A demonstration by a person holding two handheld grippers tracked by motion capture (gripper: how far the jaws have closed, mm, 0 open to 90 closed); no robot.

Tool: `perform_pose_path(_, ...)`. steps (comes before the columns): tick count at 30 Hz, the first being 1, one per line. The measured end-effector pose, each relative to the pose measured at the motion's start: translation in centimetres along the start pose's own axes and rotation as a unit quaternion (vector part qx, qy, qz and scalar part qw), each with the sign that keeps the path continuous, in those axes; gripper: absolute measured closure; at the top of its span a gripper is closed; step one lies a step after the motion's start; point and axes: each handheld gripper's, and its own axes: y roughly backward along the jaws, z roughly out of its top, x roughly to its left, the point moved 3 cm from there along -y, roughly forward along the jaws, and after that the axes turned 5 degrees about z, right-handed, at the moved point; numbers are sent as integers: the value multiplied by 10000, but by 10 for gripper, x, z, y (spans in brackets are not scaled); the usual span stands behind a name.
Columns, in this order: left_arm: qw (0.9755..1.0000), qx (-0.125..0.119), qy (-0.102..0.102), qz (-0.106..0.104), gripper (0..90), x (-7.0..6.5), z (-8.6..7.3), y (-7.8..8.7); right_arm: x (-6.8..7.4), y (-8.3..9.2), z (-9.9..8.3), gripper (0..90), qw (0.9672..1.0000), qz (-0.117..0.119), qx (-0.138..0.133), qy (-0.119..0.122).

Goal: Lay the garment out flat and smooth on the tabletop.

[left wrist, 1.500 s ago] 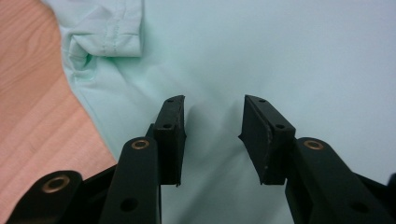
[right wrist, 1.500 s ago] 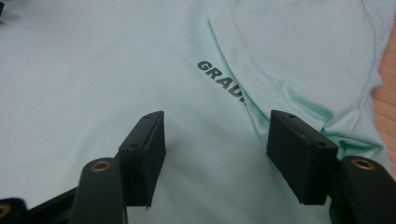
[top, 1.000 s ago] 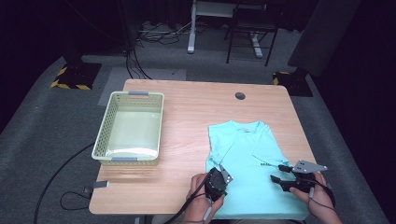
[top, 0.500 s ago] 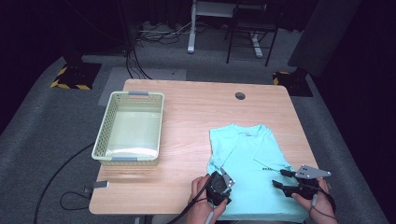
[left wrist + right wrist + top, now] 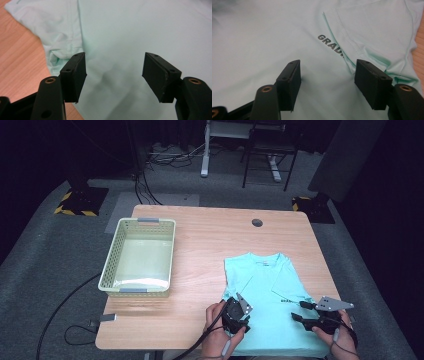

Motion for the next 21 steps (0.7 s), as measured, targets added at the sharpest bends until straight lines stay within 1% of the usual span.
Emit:
perform_pose_path(2,10000,-14,0,16,358,3,2,2,0,0,0,383,10000,15,-6,-24)
perform_pose_path(6,9999,-105,113,29,357,10,8,6,-1,0,0,394,10000,-3,-17,-59)
perform_pose_path(9,9998,-146,155,51,357,15,12,9,-1,0,0,394,10000,-3,-19,-58)
perform_pose_path(12,9997,-159,157,88,358,22,16,10,-1,0,0,395,10000,-5,-21,-60)
perform_pose_path(13,9996,-176,197,84,359,24,18,10,-1,0,0,395,10000,-4,-20,-61)
perform_pose_path(14,9996,-177,189,101,359,26,20,10,-1,0,0,395,10000,-5,-19,-64)
perform_pose_path(16,9995,-203,223,71,360,31,24,8,-1,0,0,397,10000,-2,-21,-68)
perform_pose_path(17,9995,-188,250,55,362,32,25,7,-1,0,0,400,10000,0,-26,-77)
perform_pose_path(21,9996,-127,255,60,381,39,30,1,-2,0,0,412,9999,-3,-40,-97)
